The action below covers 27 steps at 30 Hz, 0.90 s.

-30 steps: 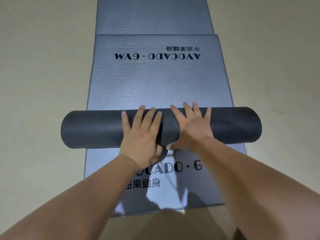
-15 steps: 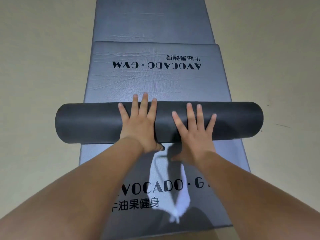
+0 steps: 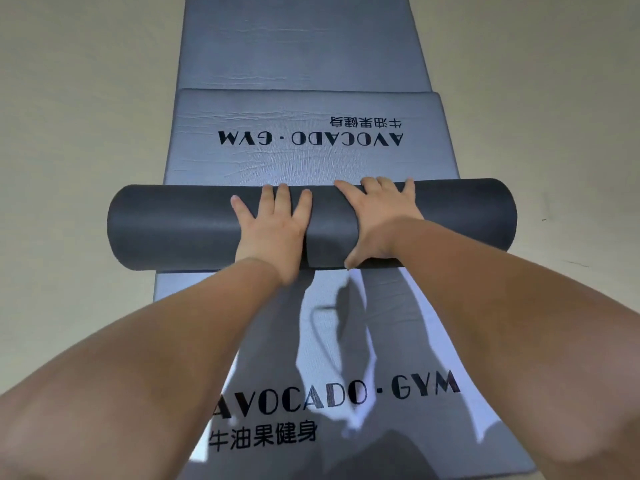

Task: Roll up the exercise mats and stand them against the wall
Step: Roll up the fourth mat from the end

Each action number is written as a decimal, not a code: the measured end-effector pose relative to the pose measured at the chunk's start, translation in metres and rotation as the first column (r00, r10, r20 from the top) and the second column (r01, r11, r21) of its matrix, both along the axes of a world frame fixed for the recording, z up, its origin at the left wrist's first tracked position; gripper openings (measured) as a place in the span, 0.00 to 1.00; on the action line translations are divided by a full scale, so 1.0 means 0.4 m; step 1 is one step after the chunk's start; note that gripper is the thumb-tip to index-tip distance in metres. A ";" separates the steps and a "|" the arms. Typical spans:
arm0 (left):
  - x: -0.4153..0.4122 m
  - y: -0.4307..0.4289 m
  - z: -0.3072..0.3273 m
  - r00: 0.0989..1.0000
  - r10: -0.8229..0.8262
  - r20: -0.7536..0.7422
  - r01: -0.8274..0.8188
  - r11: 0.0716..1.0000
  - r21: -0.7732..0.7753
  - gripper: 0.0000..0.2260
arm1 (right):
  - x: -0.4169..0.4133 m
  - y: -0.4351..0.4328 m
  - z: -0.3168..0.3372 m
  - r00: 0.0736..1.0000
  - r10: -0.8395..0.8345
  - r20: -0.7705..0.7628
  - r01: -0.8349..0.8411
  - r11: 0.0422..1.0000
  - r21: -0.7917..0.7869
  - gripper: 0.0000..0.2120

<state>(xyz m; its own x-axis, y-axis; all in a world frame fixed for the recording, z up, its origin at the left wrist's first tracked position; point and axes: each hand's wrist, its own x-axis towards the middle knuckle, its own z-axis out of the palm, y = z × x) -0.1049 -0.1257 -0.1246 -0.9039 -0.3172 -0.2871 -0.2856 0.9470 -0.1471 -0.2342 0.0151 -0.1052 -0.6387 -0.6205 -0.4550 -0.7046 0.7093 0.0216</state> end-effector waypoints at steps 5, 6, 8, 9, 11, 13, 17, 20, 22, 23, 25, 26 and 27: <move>0.044 0.019 0.022 0.999 -0.042 -0.018 0.042 0.999 -0.020 0.42 | 0.054 0.023 -0.001 0.999 -0.020 -0.032 0.019 1.000 -0.021 0.61; 0.057 0.021 0.027 0.999 -0.053 -0.011 0.053 0.998 -0.020 0.41 | 0.072 0.028 0.003 0.999 -0.031 -0.021 0.031 0.999 -0.018 0.60; 0.090 0.030 0.040 0.997 -0.072 0.015 0.072 0.997 -0.019 0.40 | 0.116 0.041 0.011 0.999 -0.053 0.014 0.053 0.999 -0.007 0.59; 0.110 0.039 0.047 0.997 -0.073 0.032 0.074 0.997 -0.011 0.40 | 0.140 0.050 0.015 0.997 -0.061 0.037 0.061 0.998 0.003 0.59; 0.158 0.063 0.061 0.996 -0.063 0.068 0.062 0.998 0.021 0.40 | 0.189 0.072 0.026 0.994 -0.074 0.085 0.073 0.997 0.020 0.58; 0.219 0.095 0.078 0.993 -0.064 0.104 0.058 0.997 0.059 0.42 | 0.243 0.103 0.040 0.986 -0.069 0.151 0.066 0.997 0.026 0.56; 0.337 0.158 0.109 0.980 -0.104 0.173 0.087 0.991 0.099 0.43 | 0.343 0.177 0.055 0.961 -0.041 0.274 0.031 0.999 0.039 0.55; 0.372 0.177 0.112 0.973 -0.094 0.209 0.071 0.991 0.115 0.44 | 0.386 0.207 0.057 0.973 -0.017 0.229 0.016 1.000 0.008 0.57; 0.351 0.162 0.110 0.973 -0.072 0.220 0.040 0.988 0.146 0.46 | 0.410 0.226 0.057 0.987 0.005 0.160 0.006 0.997 -0.071 0.54; 0.330 0.146 0.111 0.971 -0.071 0.230 0.030 0.984 0.177 0.47 | 0.426 0.242 0.050 0.995 0.026 0.101 -0.014 0.992 -0.126 0.52; 0.286 0.104 0.122 0.962 -0.088 0.259 0.021 0.968 0.251 0.49 | 0.465 0.281 0.024 0.996 0.068 -0.062 -0.081 0.965 -0.248 0.46; 0.268 0.085 0.129 0.957 -0.098 0.272 0.016 0.957 0.290 0.51 | 0.481 0.299 0.005 0.991 0.053 -0.119 -0.085 0.956 -0.282 0.43; 0.257 0.069 0.132 0.957 -0.103 0.270 0.012 0.947 0.321 0.53 | 0.490 0.311 -0.010 0.990 0.015 -0.143 -0.057 0.955 -0.290 0.41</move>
